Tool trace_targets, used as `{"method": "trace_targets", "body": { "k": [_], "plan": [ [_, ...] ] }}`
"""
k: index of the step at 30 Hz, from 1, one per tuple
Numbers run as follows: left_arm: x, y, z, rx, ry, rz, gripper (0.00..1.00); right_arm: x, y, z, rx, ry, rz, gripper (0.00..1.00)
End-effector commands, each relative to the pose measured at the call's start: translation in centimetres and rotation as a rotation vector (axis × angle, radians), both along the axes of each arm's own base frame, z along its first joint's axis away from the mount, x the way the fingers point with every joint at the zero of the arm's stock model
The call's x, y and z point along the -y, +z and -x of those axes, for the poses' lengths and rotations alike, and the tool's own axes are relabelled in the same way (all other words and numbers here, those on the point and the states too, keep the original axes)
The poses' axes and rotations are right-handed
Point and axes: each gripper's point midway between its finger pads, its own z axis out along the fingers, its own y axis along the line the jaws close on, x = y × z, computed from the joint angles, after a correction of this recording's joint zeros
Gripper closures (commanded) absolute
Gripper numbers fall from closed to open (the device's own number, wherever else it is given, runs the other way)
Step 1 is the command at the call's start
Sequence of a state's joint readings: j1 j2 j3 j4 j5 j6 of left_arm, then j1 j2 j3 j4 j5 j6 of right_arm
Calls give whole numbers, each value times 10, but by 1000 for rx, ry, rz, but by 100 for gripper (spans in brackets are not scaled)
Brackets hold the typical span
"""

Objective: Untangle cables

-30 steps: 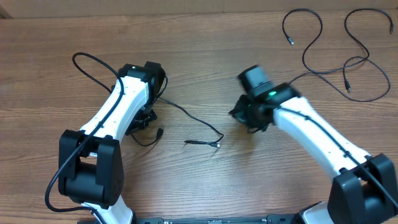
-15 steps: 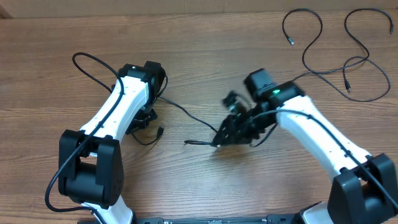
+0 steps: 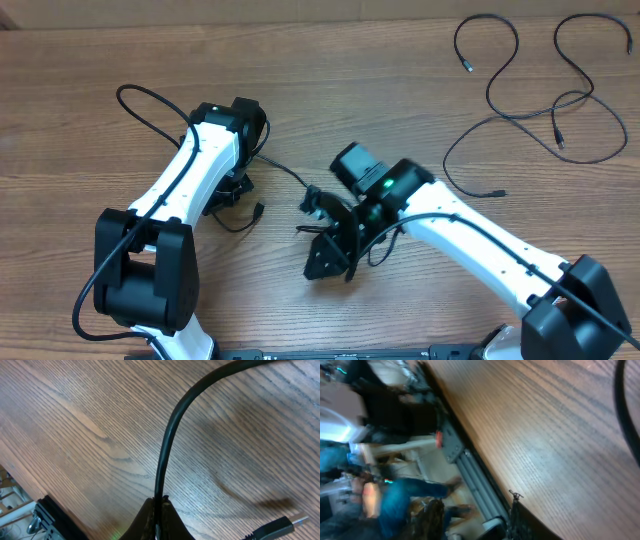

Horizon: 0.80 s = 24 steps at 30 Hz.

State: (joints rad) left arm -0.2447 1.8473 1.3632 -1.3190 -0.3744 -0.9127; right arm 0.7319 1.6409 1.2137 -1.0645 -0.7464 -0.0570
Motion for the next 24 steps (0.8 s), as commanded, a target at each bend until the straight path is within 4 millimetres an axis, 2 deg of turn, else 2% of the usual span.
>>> {"method": "trace_targets", "body": {
  "k": [1,4,6,15,17,20,24],
  "plan": [
    [1,7,-5,38,4,16,94,6,-24,-34,246,-162,268,49],
    [2,7,-5,37,5,18,94,16,-35,-57,384,-332,415,39],
    [2,7,-5,36,5,18,94,14,-37,-62,413,-391,431,18],
    [2,7,-6,40,5,19,94,9,-41,-72,253,-775,437,16],
    [2,7,-6,39,5,19,94,18,-47,-83,281,-893,466,15],
    [2,7,-6,39,5,19,94,26,-48,-96,333,-971,476,15],
    [2,7,-6,40,4,18,94,21,-45,-109,381,-1008,426,15]
  ]
}}
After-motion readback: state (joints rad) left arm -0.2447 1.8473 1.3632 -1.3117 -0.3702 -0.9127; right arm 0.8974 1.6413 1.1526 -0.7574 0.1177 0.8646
